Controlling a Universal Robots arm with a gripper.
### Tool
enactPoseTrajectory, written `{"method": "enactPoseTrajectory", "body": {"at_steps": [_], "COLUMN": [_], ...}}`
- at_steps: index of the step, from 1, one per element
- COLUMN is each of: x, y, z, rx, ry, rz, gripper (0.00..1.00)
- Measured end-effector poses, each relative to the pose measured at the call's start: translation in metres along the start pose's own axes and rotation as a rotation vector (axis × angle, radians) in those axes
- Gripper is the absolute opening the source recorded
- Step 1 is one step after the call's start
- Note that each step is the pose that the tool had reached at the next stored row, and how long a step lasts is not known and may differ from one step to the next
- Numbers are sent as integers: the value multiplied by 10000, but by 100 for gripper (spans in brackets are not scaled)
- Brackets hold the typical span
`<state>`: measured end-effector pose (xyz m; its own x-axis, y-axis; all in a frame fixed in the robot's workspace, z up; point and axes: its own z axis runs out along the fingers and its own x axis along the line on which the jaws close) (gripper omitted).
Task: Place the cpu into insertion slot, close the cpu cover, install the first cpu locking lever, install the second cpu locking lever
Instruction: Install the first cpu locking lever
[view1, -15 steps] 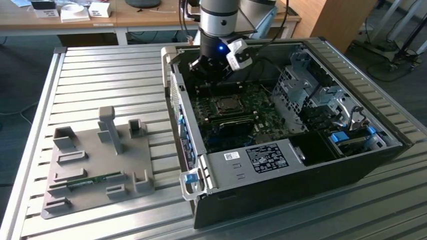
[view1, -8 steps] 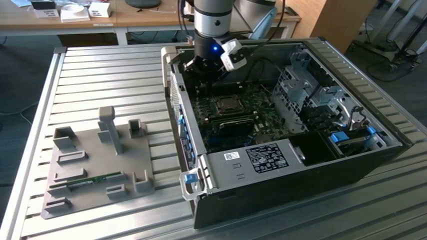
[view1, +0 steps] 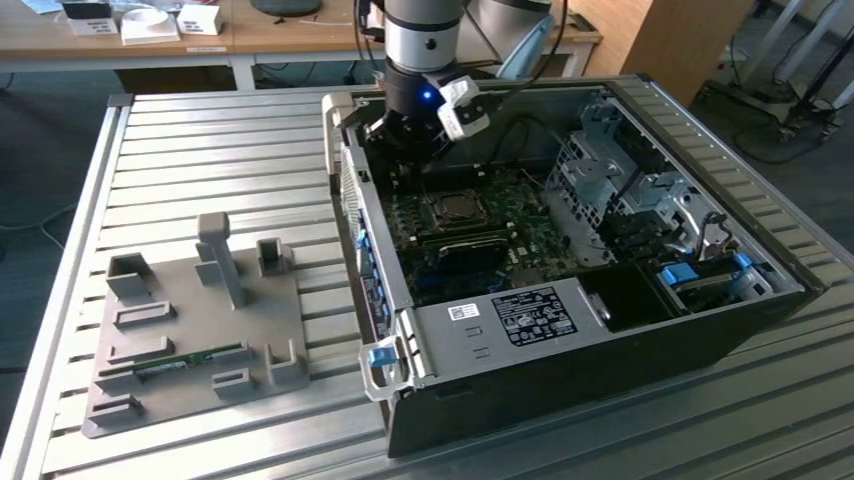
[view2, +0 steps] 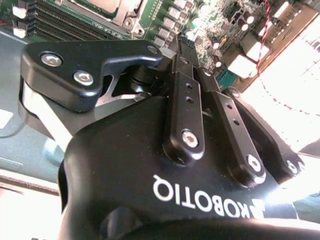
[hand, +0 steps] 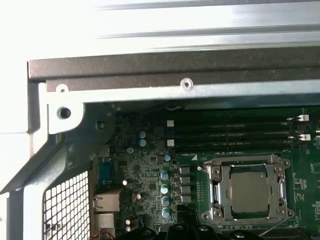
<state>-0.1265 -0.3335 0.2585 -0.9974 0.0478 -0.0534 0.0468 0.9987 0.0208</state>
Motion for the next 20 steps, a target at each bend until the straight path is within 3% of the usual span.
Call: {"method": "enactPoseTrajectory", "body": {"at_steps": [13, 20], "x": [10, 12], "y": [141, 168], "z": [8, 13], "rx": [-10, -115], "ry": [0, 5], "rz": [1, 7], "gripper": [11, 11]}}
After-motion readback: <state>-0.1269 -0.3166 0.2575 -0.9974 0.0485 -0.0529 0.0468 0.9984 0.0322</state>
